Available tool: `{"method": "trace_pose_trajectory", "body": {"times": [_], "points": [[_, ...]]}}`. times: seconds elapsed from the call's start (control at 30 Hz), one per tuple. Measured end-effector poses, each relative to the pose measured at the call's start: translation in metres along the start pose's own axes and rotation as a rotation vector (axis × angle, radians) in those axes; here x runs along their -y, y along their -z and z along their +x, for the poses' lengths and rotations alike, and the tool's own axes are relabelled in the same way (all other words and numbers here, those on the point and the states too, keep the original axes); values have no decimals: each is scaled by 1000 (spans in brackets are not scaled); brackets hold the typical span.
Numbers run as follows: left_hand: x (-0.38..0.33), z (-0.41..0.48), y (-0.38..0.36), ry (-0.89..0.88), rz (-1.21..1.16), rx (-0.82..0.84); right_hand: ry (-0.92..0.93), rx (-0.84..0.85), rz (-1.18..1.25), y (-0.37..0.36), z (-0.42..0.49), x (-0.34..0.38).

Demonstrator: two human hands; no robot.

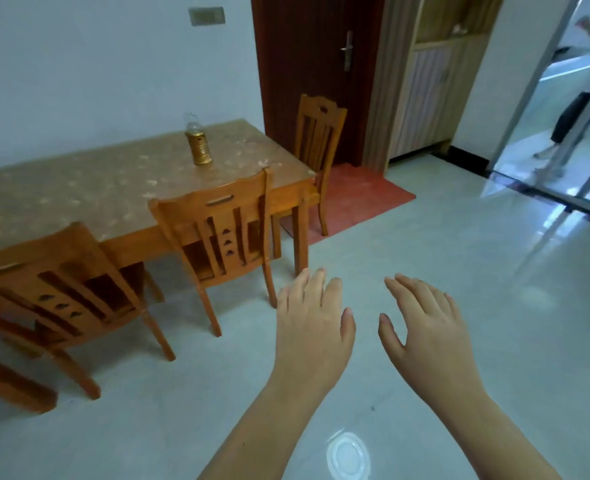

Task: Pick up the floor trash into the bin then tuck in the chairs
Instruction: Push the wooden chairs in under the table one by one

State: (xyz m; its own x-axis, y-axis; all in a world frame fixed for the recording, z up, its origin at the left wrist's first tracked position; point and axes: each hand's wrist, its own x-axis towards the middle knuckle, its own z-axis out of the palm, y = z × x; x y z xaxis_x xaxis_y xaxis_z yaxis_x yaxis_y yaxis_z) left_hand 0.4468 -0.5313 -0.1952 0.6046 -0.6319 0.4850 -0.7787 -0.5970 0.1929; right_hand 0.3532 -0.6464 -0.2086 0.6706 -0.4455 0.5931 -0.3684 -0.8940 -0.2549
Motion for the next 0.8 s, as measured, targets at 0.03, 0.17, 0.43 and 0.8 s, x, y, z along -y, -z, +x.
{"method": "trace_pose_trajectory", "body": {"times": [0.03, 0.17, 0.43, 0.8], "points": [[-11, 9, -8, -4, -3, 9, -3, -3, -13, 2, 6, -16], [-38, 39, -44, -32, 8, 24, -22, -11, -23, -3, 24, -65], [-62, 129, -123, -86, -28, 50, -92, -5, -34, -48, 83, -142], [-43, 332, -243, -29, -61, -15, -48, 98, -66, -156, 277, -238]]}}
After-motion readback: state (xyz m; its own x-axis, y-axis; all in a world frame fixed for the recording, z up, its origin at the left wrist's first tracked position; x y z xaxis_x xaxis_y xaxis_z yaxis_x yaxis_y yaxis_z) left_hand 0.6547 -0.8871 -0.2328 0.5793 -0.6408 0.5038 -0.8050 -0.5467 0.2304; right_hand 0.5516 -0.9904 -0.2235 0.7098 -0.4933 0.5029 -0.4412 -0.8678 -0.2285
